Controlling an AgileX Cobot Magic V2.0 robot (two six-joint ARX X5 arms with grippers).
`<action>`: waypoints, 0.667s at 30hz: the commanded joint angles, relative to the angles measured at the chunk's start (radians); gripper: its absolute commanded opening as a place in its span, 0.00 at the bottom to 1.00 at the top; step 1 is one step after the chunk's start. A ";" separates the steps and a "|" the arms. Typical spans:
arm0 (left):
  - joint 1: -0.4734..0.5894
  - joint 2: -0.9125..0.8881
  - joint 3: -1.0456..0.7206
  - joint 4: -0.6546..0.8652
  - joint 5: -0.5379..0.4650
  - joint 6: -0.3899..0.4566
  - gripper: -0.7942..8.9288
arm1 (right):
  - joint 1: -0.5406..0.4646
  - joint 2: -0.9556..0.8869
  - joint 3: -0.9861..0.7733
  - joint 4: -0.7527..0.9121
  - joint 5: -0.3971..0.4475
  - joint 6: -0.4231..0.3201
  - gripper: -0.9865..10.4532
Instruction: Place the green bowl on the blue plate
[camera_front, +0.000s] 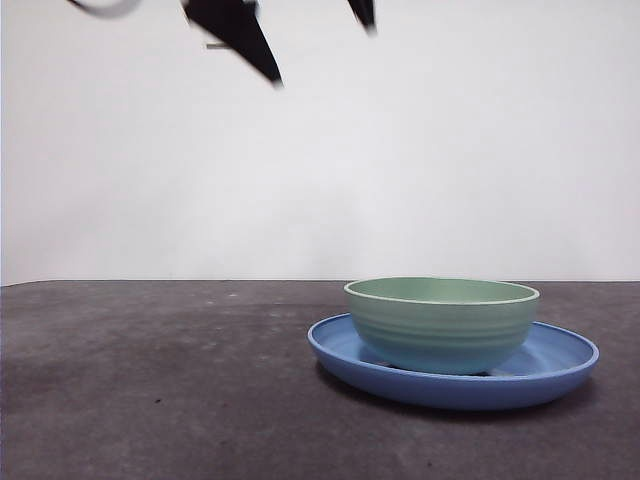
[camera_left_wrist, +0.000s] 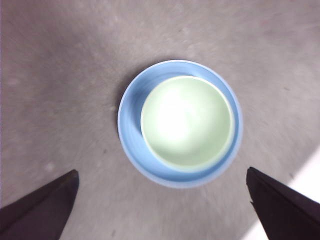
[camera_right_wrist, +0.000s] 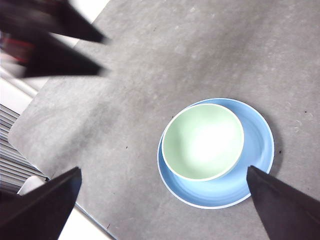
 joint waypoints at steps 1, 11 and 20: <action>-0.005 -0.067 0.023 -0.040 -0.001 0.059 0.67 | 0.002 0.005 0.016 0.002 0.000 -0.007 0.57; -0.003 -0.477 -0.137 -0.065 0.001 0.119 0.66 | 0.001 0.005 0.016 -0.002 0.000 -0.006 0.57; -0.003 -0.863 -0.483 0.043 0.003 0.161 0.66 | 0.002 0.005 0.016 -0.001 0.000 -0.008 0.57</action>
